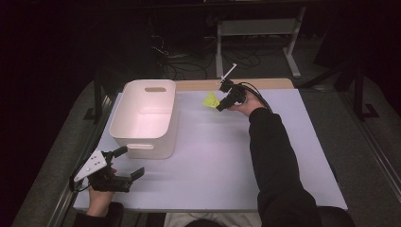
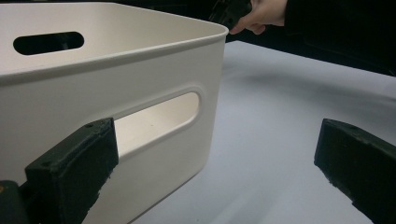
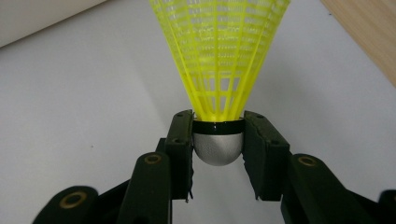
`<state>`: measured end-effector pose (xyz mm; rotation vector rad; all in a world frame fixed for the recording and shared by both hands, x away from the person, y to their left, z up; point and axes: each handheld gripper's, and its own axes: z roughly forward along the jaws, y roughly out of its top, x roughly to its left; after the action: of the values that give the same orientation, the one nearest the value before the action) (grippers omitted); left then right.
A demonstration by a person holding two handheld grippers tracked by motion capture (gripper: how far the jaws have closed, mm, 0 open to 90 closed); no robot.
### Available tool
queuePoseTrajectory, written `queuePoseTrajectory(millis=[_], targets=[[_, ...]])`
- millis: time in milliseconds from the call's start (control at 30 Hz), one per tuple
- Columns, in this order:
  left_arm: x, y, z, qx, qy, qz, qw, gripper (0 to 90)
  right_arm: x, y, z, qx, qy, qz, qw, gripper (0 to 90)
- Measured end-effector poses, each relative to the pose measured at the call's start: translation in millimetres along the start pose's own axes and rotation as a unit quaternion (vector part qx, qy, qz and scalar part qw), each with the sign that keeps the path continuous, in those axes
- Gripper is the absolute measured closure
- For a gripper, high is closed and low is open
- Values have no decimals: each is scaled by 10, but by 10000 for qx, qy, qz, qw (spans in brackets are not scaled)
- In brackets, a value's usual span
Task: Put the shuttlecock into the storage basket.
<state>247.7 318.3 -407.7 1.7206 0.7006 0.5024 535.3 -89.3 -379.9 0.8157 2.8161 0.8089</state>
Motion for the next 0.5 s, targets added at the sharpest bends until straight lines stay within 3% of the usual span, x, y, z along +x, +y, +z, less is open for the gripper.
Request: queuePoseTrajectory(millis=[500], targets=[[0, 0, -4, 3, 9, -7, 10000, 0, 208, 26, -251, -154, 3, -206, 9997, 634]])
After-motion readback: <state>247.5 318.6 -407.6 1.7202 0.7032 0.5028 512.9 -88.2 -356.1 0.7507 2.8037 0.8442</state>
